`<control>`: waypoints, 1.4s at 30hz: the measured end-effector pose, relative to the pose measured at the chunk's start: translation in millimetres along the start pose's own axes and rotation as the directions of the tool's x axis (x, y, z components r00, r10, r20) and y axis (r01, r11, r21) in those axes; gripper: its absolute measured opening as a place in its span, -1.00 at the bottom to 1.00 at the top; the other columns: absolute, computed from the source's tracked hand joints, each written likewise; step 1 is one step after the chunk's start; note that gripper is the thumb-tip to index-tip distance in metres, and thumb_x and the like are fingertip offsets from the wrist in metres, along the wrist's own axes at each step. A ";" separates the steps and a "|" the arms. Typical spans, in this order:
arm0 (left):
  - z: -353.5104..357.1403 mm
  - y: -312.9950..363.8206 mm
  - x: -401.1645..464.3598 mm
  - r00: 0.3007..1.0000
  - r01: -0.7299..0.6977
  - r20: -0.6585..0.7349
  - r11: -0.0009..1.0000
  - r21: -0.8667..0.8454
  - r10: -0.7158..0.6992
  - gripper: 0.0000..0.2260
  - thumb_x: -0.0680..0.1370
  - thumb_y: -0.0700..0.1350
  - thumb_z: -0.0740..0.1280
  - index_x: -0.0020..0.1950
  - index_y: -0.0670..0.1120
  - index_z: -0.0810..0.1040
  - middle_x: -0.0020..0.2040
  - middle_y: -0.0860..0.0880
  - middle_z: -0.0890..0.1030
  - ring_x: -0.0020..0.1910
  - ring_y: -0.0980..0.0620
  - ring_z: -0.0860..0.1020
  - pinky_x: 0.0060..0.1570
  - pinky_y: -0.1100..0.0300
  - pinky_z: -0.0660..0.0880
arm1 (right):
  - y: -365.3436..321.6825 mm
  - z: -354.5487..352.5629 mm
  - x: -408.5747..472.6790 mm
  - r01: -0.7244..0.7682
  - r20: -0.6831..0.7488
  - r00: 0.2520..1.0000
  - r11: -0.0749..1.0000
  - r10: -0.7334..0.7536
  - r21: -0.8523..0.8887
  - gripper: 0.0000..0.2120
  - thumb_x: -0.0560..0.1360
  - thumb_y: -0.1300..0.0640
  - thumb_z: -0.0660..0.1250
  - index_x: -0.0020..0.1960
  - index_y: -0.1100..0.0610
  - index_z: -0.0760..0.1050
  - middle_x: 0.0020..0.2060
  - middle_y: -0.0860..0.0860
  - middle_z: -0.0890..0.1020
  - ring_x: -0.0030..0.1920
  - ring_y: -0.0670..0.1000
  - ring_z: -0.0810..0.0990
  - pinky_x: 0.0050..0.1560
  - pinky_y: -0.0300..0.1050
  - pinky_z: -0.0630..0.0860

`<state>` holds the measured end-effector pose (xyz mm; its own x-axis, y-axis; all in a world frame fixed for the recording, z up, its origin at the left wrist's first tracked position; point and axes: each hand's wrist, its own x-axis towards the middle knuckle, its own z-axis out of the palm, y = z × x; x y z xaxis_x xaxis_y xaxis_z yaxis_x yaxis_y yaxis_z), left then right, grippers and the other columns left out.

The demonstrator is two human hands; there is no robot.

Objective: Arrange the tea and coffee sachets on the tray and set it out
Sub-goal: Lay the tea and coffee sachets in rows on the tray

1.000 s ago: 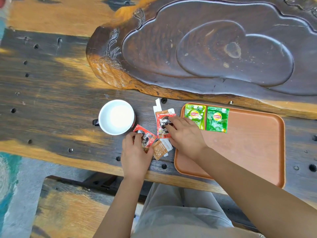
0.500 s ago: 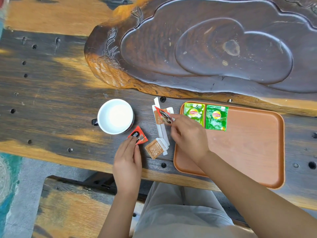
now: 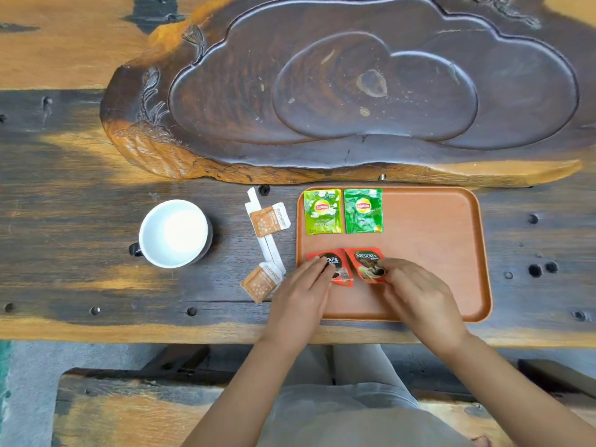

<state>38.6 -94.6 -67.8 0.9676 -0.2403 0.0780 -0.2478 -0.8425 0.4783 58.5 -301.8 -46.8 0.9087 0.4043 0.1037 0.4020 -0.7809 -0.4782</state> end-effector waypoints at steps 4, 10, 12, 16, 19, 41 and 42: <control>6.3 -4.1 -4.7 0.991 0.006 0.131 1.000 0.013 -0.008 -0.72 0.41 -0.26 0.35 0.12 -0.21 0.60 0.16 -0.19 0.60 0.16 -0.13 0.56 0.15 -0.02 0.50 | 5.6 11.0 -13.4 -0.033 0.089 0.995 0.996 0.040 -0.083 -0.82 0.43 0.26 0.17 -0.16 0.26 0.55 -0.04 0.17 0.66 0.06 0.13 0.63 0.13 -0.14 0.41; -4.1 9.5 -13.7 0.970 0.033 0.239 0.999 0.031 -0.039 -0.65 0.51 -0.08 0.17 0.27 -0.13 0.49 0.36 -0.17 0.43 0.37 -0.09 0.31 0.27 0.02 0.35 | -10.1 14.2 -21.5 -0.105 0.093 0.989 0.990 0.113 -0.093 -0.65 0.38 0.11 0.29 0.12 0.21 0.57 0.15 0.17 0.59 0.20 0.15 0.51 0.23 -0.05 0.40; -0.8 15.5 -15.0 0.962 0.014 0.272 0.999 0.049 -0.027 -0.65 0.51 -0.07 0.16 0.25 -0.13 0.49 0.33 -0.17 0.44 0.37 -0.08 0.29 0.26 -0.01 0.37 | -16.1 19.4 -24.0 -0.118 0.134 0.982 0.987 0.132 -0.111 -0.60 0.40 0.07 0.25 0.19 0.19 0.55 0.20 0.19 0.56 0.25 0.17 0.49 0.25 -0.01 0.42; 5.9 21.0 -11.9 0.948 0.073 0.300 0.991 0.114 -0.105 -0.61 0.48 -0.03 0.12 0.23 -0.11 0.50 0.31 -0.17 0.46 0.34 -0.07 0.25 0.23 -0.01 0.39 | -16.8 33.1 -29.1 -0.128 0.243 0.956 0.979 0.164 -0.160 -0.57 0.43 0.04 0.21 0.24 0.20 0.51 0.25 0.21 0.53 0.31 0.21 0.45 0.23 0.09 0.48; 7.2 19.9 -8.2 0.945 0.087 0.303 0.988 0.132 -0.123 -0.62 0.48 -0.04 0.10 0.22 -0.10 0.50 0.31 -0.16 0.46 0.34 -0.06 0.26 0.23 0.03 0.40 | -16.6 34.9 -26.1 -0.162 0.237 0.951 0.973 0.199 -0.167 -0.56 0.45 0.03 0.20 0.26 0.20 0.50 0.28 0.22 0.51 0.32 0.20 0.44 0.24 0.09 0.47; 5.0 16.5 6.1 0.933 0.112 0.332 0.989 0.094 -0.137 -0.60 0.50 -0.03 0.06 0.22 -0.12 0.50 0.32 -0.17 0.45 0.35 -0.13 0.36 0.25 -0.03 0.38 | -18.1 33.6 -5.4 -0.185 0.221 0.950 0.969 0.219 -0.164 -0.56 0.46 0.03 0.15 0.25 0.18 0.50 0.27 0.20 0.51 0.30 0.19 0.44 0.22 0.06 0.48; 4.0 17.1 5.9 0.938 0.113 0.320 0.990 0.080 -0.133 -0.61 0.50 -0.04 0.07 0.24 -0.12 0.49 0.33 -0.17 0.44 0.35 -0.13 0.35 0.26 -0.03 0.36 | -18.9 32.2 -4.3 -0.197 0.211 0.952 0.971 0.222 -0.137 -0.58 0.47 0.04 0.15 0.25 0.19 0.49 0.27 0.20 0.50 0.30 0.19 0.44 0.20 0.07 0.49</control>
<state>39.8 -112.4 -62.6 0.9250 -0.2670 -0.2702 -0.1395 -0.9004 0.4121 43.4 -273.4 -66.3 0.9307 0.3115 -0.1915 0.2269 -0.9027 -0.3656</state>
